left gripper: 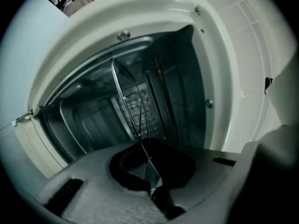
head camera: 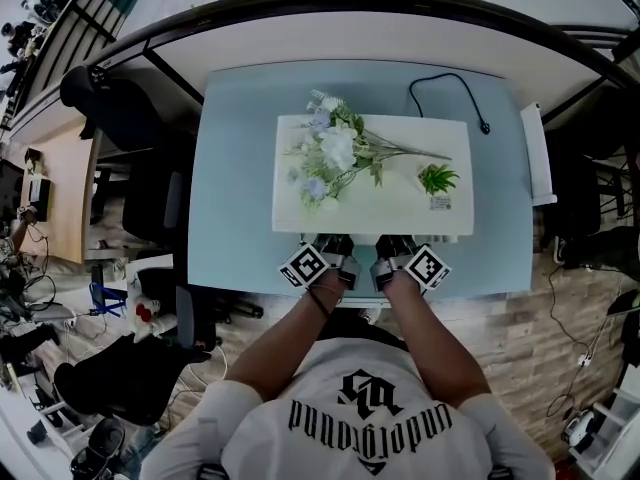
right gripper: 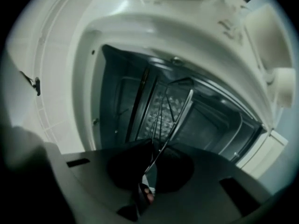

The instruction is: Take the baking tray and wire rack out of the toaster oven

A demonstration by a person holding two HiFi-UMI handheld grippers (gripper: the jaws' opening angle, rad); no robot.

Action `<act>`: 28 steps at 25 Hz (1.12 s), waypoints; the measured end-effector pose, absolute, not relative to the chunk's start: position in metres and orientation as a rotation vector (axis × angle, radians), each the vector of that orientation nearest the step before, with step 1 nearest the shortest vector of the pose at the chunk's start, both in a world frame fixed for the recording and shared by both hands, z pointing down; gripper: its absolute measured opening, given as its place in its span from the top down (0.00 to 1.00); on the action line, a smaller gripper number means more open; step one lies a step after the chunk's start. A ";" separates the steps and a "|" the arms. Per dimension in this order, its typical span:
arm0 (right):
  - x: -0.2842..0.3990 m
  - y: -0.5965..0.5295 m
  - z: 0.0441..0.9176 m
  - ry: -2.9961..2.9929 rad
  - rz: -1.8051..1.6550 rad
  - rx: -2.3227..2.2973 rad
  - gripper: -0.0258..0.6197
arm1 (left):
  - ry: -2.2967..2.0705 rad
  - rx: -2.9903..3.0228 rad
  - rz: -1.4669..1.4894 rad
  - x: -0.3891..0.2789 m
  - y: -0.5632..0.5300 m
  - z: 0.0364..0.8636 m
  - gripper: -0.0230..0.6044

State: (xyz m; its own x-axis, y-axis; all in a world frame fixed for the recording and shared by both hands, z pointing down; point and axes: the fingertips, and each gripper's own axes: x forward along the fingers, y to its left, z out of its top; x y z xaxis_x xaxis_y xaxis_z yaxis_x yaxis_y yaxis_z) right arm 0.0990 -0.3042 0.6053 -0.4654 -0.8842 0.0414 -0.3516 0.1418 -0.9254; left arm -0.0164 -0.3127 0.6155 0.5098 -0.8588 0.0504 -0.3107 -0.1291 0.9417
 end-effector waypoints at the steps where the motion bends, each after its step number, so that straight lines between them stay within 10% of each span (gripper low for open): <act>1: 0.099 -0.300 0.606 1.884 -1.320 -1.184 0.94 | -1.001 1.688 -0.643 -0.016 -0.309 0.616 0.96; 28: 0.091 -0.185 0.607 1.875 -1.431 -1.155 0.95 | -1.030 1.649 -0.631 -0.023 -0.194 0.616 0.97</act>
State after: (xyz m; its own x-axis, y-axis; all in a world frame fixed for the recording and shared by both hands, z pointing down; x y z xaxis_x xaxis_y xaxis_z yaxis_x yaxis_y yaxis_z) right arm 0.0914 -0.1851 0.6071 -0.5081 -0.8559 0.0965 -0.3187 0.0828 -0.9442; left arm -0.0233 -0.1941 0.6163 0.4915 -0.8666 0.0860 -0.3172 -0.0861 0.9444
